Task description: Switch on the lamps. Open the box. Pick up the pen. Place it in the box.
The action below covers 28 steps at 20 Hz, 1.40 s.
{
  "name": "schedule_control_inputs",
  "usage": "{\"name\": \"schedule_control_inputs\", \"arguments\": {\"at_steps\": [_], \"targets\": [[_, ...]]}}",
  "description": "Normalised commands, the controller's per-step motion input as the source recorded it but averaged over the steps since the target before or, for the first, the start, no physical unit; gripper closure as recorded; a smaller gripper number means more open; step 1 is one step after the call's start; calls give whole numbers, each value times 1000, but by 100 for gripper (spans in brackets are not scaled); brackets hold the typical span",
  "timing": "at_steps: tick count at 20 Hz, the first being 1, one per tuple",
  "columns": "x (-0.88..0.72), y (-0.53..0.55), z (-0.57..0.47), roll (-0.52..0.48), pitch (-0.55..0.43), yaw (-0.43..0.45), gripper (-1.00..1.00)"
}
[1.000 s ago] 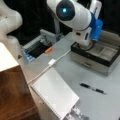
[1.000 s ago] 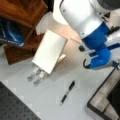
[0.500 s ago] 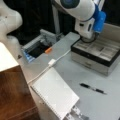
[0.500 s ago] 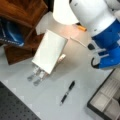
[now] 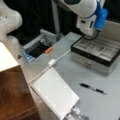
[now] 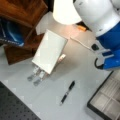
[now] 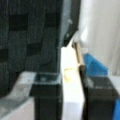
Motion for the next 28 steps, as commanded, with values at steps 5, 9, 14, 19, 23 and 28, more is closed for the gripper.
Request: {"name": "schedule_control_inputs", "arguments": {"at_steps": [5, 9, 14, 19, 23, 28], "targets": [[-402, 653, -216, -158, -24, -33, 100], [-423, 834, -260, -130, -48, -58, -100], [-396, 946, -286, -139, -81, -91, -100], [-259, 632, -29, -86, -117, -185, -100], [-191, 257, 38, 1, -42, -187, -100], [-194, 99, -39, 27, -9, -128, -100]]}}
